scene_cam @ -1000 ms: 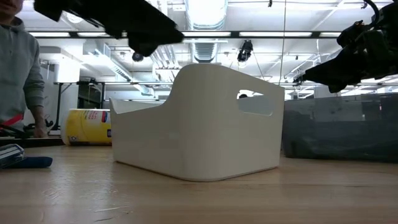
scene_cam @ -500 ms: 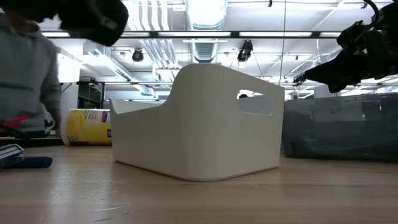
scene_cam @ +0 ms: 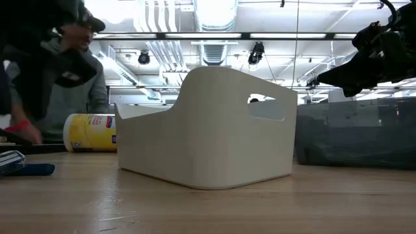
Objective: Pick & Place Travel size toiletries
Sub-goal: Put the blue razor into the white bin
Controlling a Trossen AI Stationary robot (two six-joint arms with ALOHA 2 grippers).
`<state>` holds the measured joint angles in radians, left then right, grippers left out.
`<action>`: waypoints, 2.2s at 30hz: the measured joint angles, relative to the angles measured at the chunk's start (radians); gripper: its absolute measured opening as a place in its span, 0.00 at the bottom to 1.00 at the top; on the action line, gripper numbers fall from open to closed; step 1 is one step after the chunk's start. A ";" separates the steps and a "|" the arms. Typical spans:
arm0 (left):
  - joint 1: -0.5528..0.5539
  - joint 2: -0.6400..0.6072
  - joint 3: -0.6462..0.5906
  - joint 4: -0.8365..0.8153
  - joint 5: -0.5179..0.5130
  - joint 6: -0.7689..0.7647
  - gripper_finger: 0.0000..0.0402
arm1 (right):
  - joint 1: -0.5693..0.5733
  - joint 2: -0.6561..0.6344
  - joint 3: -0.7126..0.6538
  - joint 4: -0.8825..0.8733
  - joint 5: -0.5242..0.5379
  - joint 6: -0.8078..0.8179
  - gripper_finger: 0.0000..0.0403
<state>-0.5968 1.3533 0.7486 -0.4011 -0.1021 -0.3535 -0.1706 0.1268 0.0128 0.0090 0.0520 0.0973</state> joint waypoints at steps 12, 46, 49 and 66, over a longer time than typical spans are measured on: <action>-0.003 0.001 -0.003 -0.114 -0.001 -0.071 0.34 | 0.000 0.000 0.000 0.000 0.000 0.004 0.24; -0.057 0.003 -0.216 0.158 -0.032 -0.191 0.34 | 0.000 0.000 0.000 0.000 0.000 0.000 0.44; -0.058 0.002 -0.226 0.166 -0.039 -0.195 0.34 | 0.000 0.000 0.000 0.000 0.000 0.004 0.45; -0.057 0.001 -0.237 0.156 -0.110 -0.179 0.05 | 0.000 0.000 0.000 0.000 0.000 0.000 0.48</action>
<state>-0.6543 1.3540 0.5114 -0.2451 -0.2125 -0.5322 -0.1703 0.1271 0.0129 0.0090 0.0521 0.0977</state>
